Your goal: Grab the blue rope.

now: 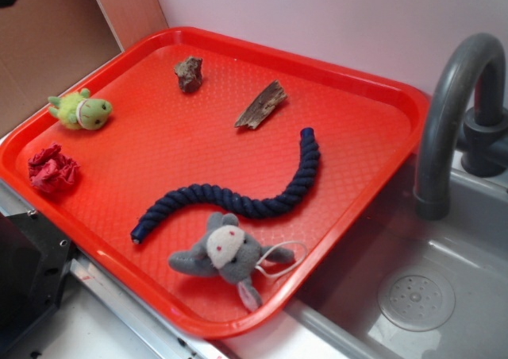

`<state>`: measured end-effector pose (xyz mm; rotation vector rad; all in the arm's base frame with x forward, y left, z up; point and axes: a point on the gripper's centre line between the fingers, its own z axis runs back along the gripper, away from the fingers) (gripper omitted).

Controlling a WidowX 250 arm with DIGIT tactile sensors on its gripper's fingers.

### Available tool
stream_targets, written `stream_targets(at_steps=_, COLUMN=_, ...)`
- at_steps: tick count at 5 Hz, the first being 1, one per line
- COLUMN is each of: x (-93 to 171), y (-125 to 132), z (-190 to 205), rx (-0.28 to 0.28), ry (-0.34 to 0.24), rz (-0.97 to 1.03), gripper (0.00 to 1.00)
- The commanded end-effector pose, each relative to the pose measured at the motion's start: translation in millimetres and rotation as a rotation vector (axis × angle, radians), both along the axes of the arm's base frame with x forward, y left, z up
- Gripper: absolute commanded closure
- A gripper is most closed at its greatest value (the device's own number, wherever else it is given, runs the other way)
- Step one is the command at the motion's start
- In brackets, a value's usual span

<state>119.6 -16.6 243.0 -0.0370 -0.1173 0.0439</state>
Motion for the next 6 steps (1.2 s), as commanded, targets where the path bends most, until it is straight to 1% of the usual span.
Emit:
stream_targets(at_steps=1, x=0, y=0, z=0, rx=0.0, ry=0.0, rz=0.0, gripper=0.0)
stream_targets(at_steps=2, x=10, y=-5, z=-18, rx=0.052, ry=-0.057, rz=-0.081, gripper=0.0)
stream_targets(at_steps=3, x=28, y=-15, z=-39, rx=0.129, ry=-0.081, rz=-0.214, gripper=0.0)
stream_targets(at_steps=4, x=40, y=-26, z=-59, rx=0.149, ry=-0.08, rz=-0.326, gripper=0.0)
stream_targets(at_steps=5, x=52, y=-34, z=-86, rx=0.122, ry=-0.07, rz=-0.42, gripper=0.0)
stream_targets(at_steps=6, x=62, y=-44, z=-112, rx=0.119, ry=-0.039, rz=-0.453, gripper=0.0)
